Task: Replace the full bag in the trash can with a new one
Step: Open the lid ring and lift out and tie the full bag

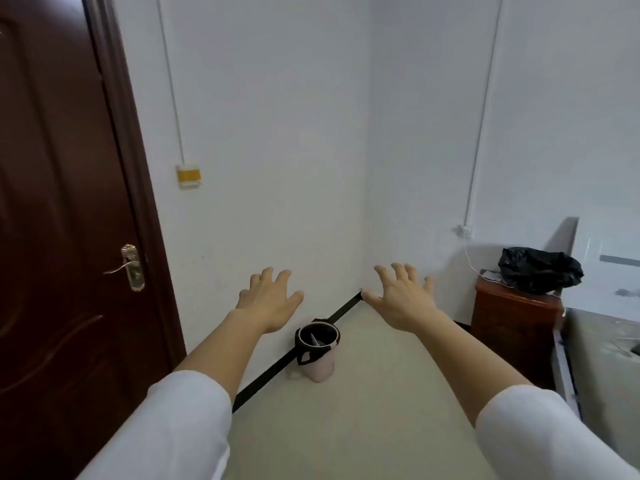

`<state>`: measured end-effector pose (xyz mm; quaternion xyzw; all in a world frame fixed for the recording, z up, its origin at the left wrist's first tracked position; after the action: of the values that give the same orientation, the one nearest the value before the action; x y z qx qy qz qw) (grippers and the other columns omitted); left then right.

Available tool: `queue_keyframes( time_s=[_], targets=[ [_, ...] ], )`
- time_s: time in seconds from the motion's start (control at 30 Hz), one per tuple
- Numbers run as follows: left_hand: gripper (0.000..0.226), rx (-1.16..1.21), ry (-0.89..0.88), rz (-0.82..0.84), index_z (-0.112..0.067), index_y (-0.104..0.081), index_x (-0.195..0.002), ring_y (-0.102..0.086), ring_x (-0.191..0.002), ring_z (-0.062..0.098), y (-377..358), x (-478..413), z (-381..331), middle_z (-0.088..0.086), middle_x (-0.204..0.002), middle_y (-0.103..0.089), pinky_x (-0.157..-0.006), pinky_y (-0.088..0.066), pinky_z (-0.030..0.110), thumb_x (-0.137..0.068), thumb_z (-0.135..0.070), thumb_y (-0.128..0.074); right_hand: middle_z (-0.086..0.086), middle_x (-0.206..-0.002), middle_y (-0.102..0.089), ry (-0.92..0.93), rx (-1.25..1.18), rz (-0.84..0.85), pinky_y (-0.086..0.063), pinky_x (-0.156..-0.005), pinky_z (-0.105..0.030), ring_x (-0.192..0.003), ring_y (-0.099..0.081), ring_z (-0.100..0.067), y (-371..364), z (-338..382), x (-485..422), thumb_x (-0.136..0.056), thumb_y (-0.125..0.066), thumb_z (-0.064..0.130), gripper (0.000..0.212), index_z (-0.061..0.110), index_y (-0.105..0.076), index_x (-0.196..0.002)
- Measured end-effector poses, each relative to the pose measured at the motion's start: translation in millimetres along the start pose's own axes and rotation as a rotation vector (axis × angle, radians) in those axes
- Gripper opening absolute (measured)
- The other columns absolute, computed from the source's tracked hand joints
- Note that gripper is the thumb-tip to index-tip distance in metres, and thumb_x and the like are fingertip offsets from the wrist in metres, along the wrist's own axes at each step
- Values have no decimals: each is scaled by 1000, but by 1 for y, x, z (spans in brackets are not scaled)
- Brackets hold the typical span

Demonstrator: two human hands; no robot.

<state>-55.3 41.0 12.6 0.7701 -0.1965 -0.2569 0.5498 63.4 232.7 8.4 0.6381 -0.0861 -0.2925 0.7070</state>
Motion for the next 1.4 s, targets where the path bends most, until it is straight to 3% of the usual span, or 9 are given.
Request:
queue_keyframes(
  time_s=[0.53, 0.8, 1.17, 1.4],
  targets=[
    [61, -17, -39, -2, -21, -21, -148, -15, -143, 29, -112, -293, -96, 11, -158, -14, -111, -24, 47, -95, -50, -31, -8, -153, -24, -2, 103, 54, -15, -110, -55, -142, -14, -28, -69, -133, -283, -91, -32, 55, 62, 25, -22, -145],
    [60, -50, 28, 48, -19, -20, -148, -11, -144, 31, -194, -435, -84, 13, -159, -11, -113, -20, 50, -96, -48, -29, -8, -152, -26, 58, 100, 155, -17, -110, -54, -141, -17, -28, -157, -163, -419, -92, -32, 56, 63, 25, -20, -146],
    [58, -138, 111, 138, -19, -22, -147, -11, -144, 32, -317, -685, -36, 13, -158, -13, -113, -15, 54, -97, -47, -27, -7, -152, -27, 174, 143, 279, -19, -109, -56, -142, -17, -29, -312, -172, -671, -91, -29, 57, 63, 25, -19, -145],
    [56, -197, 165, 152, -17, -23, -146, -10, -145, 33, -384, -783, -9, 14, -159, -11, -113, -16, 55, -97, -44, -28, -10, -151, -28, 301, 185, 357, -21, -108, -55, -142, -16, -30, -391, -173, -782, -93, -29, 54, 62, 22, -18, -145]
  ],
)
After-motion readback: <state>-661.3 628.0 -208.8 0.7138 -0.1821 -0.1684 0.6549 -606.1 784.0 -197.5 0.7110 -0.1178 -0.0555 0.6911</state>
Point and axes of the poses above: each hand's wrist, its own x-axis away from the middle knuckle, its own y-axis out of the back of the hand, z = x × y, the point moved 7 cm from there along -x, towards the middle knuckle
